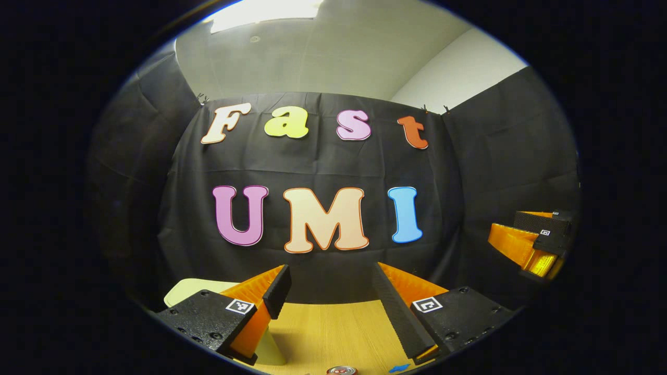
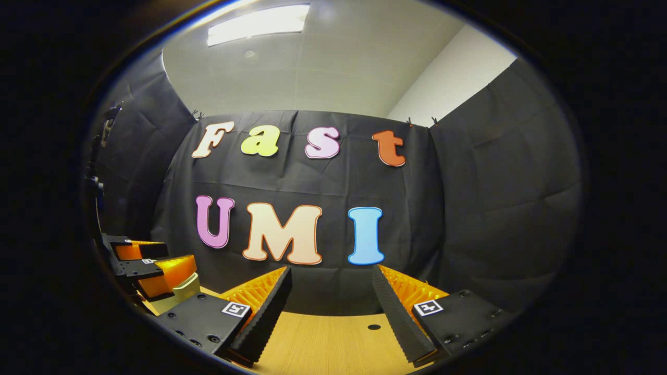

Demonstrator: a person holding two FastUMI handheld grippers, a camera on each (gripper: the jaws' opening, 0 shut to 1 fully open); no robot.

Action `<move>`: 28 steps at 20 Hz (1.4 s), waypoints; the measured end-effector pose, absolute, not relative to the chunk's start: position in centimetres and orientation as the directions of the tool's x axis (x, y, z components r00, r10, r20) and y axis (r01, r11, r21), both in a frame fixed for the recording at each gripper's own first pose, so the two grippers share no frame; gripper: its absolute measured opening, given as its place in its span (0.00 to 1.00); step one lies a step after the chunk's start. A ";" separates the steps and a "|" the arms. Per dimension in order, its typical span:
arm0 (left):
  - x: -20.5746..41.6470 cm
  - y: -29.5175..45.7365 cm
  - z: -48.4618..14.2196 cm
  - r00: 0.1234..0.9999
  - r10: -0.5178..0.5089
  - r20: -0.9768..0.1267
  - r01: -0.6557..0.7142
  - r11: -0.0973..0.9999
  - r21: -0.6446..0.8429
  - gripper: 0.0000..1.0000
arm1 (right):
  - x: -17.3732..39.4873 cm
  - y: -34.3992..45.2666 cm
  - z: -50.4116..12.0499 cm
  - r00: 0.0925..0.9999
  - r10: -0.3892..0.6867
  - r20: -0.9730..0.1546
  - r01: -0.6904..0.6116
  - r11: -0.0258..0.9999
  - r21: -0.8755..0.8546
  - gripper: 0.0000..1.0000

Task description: Press the lid of the desktop garbage bin to open it, pick up the crumpled paper on the desktop and throw it into the bin, then pick up the pop can on the desktop and drop it into the bin, and finally close the garbage bin lid.

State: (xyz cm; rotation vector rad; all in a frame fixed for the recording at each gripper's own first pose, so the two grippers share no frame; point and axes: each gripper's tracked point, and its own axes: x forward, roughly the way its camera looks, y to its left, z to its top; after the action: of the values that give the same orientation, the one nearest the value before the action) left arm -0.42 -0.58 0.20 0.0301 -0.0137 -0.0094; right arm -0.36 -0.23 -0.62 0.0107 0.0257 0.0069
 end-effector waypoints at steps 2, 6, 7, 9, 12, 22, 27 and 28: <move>-0.5 -0.6 0.0 1.000 -0.007 0.007 0.007 0.999 0.034 0.94 | -0.4 -0.3 -0.7 1.000 0.011 -0.021 -0.011 1.000 0.017 0.98; -0.6 -0.3 -0.3 1.000 0.003 -0.010 -0.002 0.999 0.038 0.94 | -0.5 0.2 -1.4 0.999 0.029 -0.028 -0.028 0.999 0.029 0.98; -0.7 -0.1 -0.3 1.000 0.011 -0.009 -0.010 0.999 0.038 0.94 | -0.5 0.2 -1.7 0.999 0.034 -0.035 -0.033 0.999 0.030 0.98; -0.9 0.3 -0.2 1.000 0.030 -0.007 -0.029 0.999 0.046 0.87 | -0.4 0.4 -1.9 0.998 0.041 -0.042 -0.039 0.999 0.034 0.99; -1.1 1.1 -0.4 0.999 0.053 -0.008 -0.052 0.996 0.076 0.77 | -0.5 0.6 -2.3 0.998 0.048 -0.048 -0.046 0.998 0.040 0.98; -1.5 4.8 -1.5 0.990 0.133 -0.036 -0.129 0.987 0.099 0.17 | -0.2 2.5 -3.1 0.995 0.075 -0.064 -0.072 0.996 0.047 0.98; -2.2 7.5 -2.0 0.982 0.184 -0.046 -0.180 0.981 0.077 0.00 | -0.2 4.0 -3.8 0.993 0.089 -0.076 -0.086 0.995 0.051 0.99; -2.1 7.6 -2.3 0.983 0.179 -0.052 -0.175 0.982 0.075 0.00 | -0.1 4.3 -3.9 0.993 0.091 -0.079 -0.087 0.995 0.051 0.98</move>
State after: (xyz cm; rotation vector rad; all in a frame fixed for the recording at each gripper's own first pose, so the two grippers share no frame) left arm -2.05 7.64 -2.31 0.0699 0.0585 0.1780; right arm -0.09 4.26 -3.87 0.0478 0.0818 0.0894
